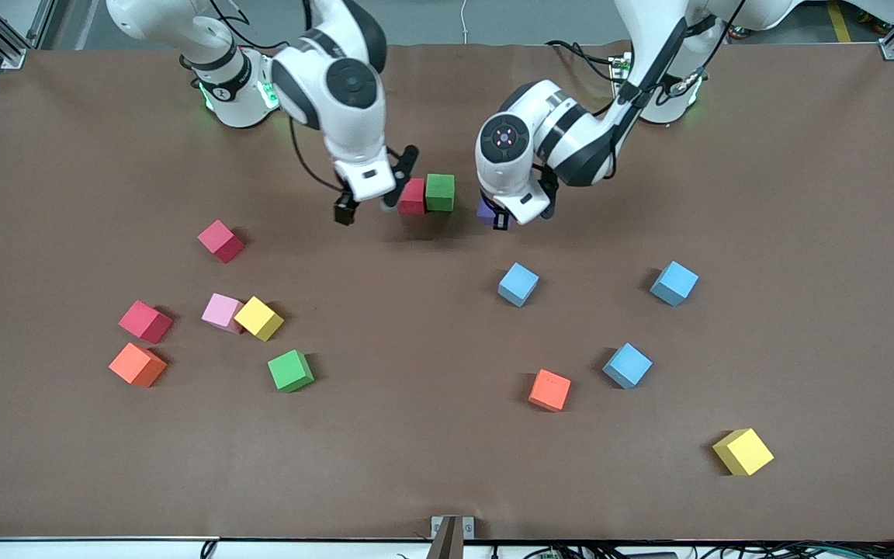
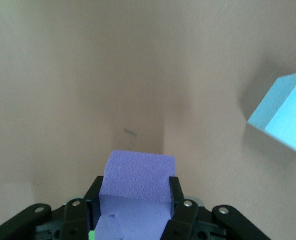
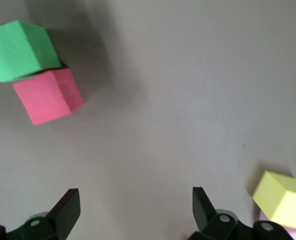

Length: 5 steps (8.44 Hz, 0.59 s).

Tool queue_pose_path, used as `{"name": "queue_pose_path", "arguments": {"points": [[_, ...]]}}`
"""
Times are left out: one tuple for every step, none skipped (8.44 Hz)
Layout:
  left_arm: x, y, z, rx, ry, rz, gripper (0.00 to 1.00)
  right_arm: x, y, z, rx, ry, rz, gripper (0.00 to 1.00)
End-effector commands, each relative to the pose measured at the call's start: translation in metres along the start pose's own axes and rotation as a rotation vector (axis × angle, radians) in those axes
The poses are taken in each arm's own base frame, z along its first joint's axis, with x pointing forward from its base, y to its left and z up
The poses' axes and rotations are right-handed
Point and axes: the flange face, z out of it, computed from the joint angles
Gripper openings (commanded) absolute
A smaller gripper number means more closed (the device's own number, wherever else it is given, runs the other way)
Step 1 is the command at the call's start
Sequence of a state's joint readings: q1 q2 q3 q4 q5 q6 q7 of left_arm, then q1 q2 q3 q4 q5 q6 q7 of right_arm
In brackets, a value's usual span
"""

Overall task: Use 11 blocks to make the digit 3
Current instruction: 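Place the purple cube beside the green cube while the right gripper withdraws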

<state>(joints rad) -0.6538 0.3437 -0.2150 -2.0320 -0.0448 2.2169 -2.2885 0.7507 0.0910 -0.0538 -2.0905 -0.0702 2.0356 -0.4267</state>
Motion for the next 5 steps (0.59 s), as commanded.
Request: {"name": "queue_pose_path", "arguments": {"points": [[0.000,-0.021,0.011,-0.041,-0.047,-0.024,0.33,-0.036,0.038,-0.015,0.035,0.030,0.084,0.99],[0.002,-0.024,0.011,-0.064,-0.064,-0.032,0.33,-0.052,0.060,-0.018,0.038,0.037,0.133,0.99],[0.009,-0.035,0.012,-0.090,-0.076,-0.028,0.33,-0.065,0.083,-0.020,0.040,0.048,0.186,0.99],[0.013,-0.045,0.016,-0.103,-0.079,-0.020,0.33,-0.084,0.108,-0.018,0.059,0.063,0.251,0.99],[0.015,-0.047,0.017,-0.103,-0.078,-0.019,0.33,-0.089,0.120,-0.027,0.048,0.083,0.273,0.99]]}}
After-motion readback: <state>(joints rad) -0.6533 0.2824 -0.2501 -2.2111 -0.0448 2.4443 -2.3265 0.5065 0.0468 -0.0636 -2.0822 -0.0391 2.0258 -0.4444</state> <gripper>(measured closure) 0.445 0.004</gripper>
